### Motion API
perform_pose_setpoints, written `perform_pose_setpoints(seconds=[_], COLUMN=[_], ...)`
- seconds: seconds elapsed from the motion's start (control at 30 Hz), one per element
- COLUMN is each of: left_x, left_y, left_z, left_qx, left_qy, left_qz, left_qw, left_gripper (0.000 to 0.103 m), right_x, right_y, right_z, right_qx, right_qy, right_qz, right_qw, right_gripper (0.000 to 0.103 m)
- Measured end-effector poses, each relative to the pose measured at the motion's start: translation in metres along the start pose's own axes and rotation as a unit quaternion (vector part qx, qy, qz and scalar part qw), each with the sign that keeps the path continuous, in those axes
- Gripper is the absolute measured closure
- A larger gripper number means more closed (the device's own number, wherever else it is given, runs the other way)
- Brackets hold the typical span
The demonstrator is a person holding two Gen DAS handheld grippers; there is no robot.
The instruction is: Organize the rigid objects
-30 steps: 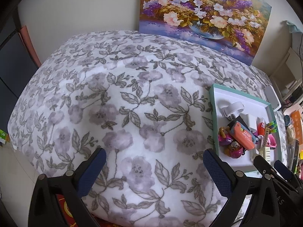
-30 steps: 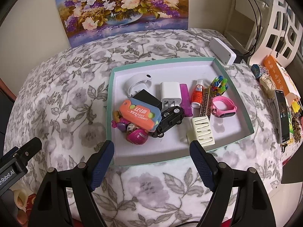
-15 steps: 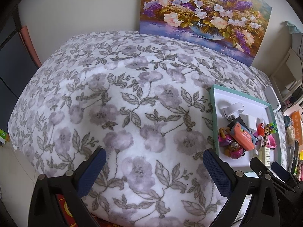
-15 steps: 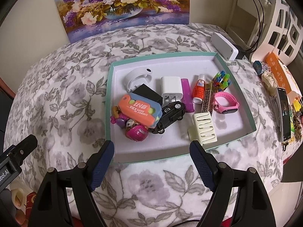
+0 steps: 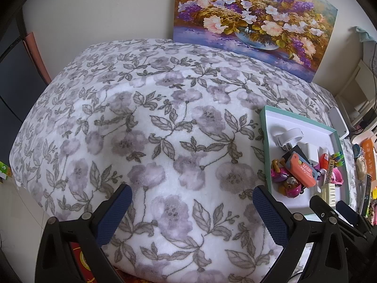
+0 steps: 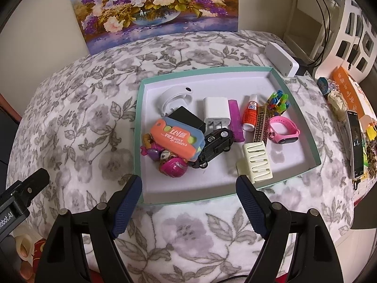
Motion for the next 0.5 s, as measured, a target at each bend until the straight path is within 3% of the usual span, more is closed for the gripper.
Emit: perform_pose_setpoints(seconds=[0.5], left_x=[0.0003], left_y=[-0.0001], left_z=[-0.0003], left_qx=[-0.001], left_qy=[0.000], left_qz=[-0.001], left_qw=[1.0000], left_gripper=[0.000], right_x=[-0.0011], right_y=[-0.0014], right_z=[-0.0005], right_qx=[-0.002], right_qy=[0.003], right_qz=[0.008], right_qw=[1.000], right_gripper=[0.020])
Point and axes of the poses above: each gripper's, at about its wrist camera, not at the fingertips, and y roughly against the way its jaws point, x to its right, z to its underside, the point moved 1 cm from there along -y, roughly the way its jaws point, and after that the axes turned 7 degrees about -y, right-handed, at the moved point
